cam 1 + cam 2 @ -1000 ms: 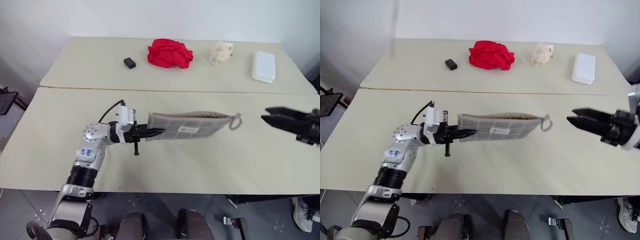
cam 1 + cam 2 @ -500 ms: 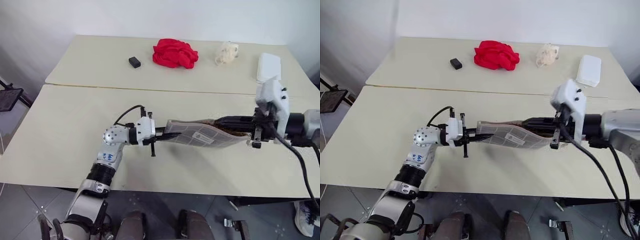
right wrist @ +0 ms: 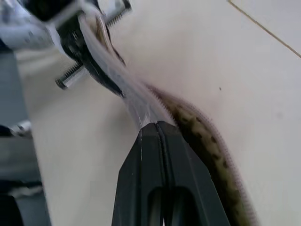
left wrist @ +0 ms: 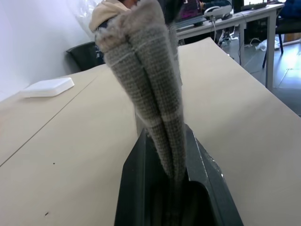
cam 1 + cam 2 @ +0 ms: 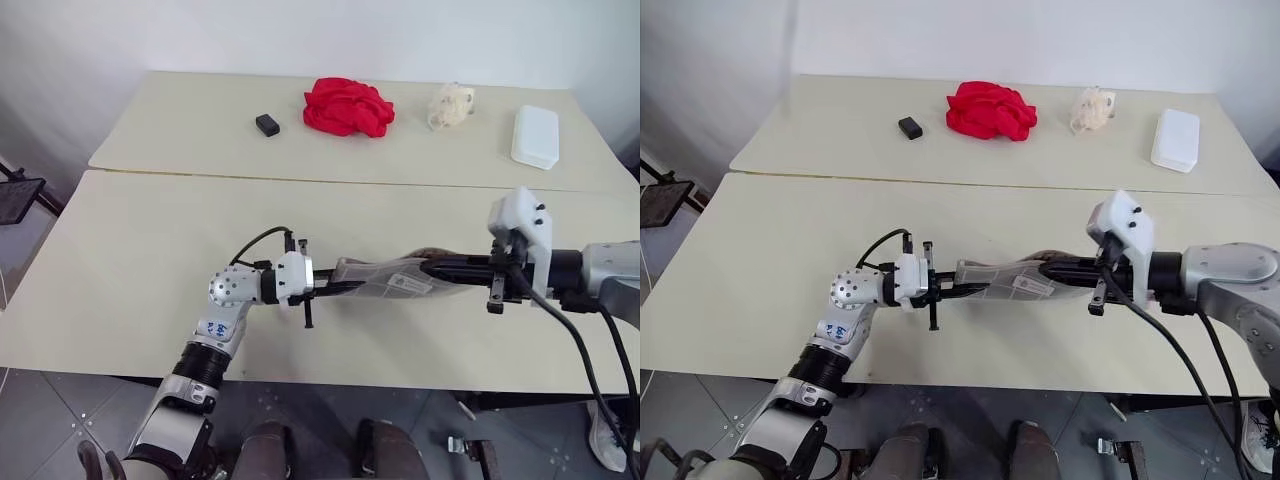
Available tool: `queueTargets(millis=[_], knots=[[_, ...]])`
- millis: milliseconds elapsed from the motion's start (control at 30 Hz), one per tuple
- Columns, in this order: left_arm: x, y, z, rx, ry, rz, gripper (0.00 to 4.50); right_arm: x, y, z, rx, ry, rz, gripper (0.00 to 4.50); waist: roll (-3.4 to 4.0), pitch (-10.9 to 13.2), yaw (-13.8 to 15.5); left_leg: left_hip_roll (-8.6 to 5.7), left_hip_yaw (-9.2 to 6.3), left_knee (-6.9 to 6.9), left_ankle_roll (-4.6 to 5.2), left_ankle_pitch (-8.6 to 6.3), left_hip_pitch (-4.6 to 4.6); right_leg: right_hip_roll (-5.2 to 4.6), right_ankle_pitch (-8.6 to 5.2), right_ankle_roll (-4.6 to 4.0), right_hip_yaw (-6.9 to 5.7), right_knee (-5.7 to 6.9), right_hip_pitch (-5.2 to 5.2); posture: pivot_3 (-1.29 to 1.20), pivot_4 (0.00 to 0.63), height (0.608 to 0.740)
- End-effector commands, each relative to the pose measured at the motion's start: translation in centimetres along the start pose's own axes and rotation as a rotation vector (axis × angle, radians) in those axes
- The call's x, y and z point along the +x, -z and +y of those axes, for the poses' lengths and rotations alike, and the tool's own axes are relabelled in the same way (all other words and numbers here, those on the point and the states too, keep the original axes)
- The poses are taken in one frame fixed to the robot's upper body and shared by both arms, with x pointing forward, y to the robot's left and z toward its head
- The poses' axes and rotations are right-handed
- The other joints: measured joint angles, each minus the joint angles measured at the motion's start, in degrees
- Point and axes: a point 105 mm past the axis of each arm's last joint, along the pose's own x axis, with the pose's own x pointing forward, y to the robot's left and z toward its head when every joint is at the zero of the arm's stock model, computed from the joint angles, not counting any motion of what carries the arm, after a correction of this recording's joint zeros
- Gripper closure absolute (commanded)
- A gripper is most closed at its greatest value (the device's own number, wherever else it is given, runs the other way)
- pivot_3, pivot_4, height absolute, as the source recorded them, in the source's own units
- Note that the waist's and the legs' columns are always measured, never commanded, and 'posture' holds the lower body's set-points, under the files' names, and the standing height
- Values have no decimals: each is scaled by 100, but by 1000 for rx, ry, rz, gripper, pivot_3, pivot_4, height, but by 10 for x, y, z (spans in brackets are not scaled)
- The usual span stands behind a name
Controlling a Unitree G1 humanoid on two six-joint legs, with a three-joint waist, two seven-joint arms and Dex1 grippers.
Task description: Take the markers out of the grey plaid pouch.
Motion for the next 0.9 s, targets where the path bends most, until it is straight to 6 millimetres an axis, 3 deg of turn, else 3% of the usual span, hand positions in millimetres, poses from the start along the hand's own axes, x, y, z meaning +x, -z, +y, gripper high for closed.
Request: queueTargets(millis=[33, 133, 367, 533, 900], knots=[[1, -5, -2, 35, 11, -5, 4500, -14, -26, 4, -21, -40, -99, 4471, 0, 0, 1, 0, -1, 0, 0, 0, 0, 0, 0, 0, 0, -1, 0, 0, 150, 740], [2, -5, -3, 34, 9, -7, 4500, -16, -18, -7, -19, 18, -46, 4471, 0, 0, 7, 0, -3, 2, 1, 0, 2, -1, 0, 0, -2, -1, 5, 0, 150, 740], [4, -5, -2, 36, 2, -15, 4500, -9, 6, -3, -73, 15, 81, 4471, 0, 0, 4, 0, 0, 2, 1, -1, 1, 0, 0, 0, 0, 0, 3, 0, 150, 740], [4, -6, -4, 36, 8, -19, 4500, -6, 25, -23, -52, 153, 187, 4471, 0, 0, 1, 0, 0, 3, 1, -1, 2, -1, 0, 0, 1, 1, 3, 0, 150, 740], [2, -9, -9, -1, -2, -44, 4500, 21, 41, -10, -129, 133, 349, 4471, 0, 0, -13, 2, -1, 3, 1, 0, 2, 0, 0, 0, 0, 1, 2, 0, 150, 740]])
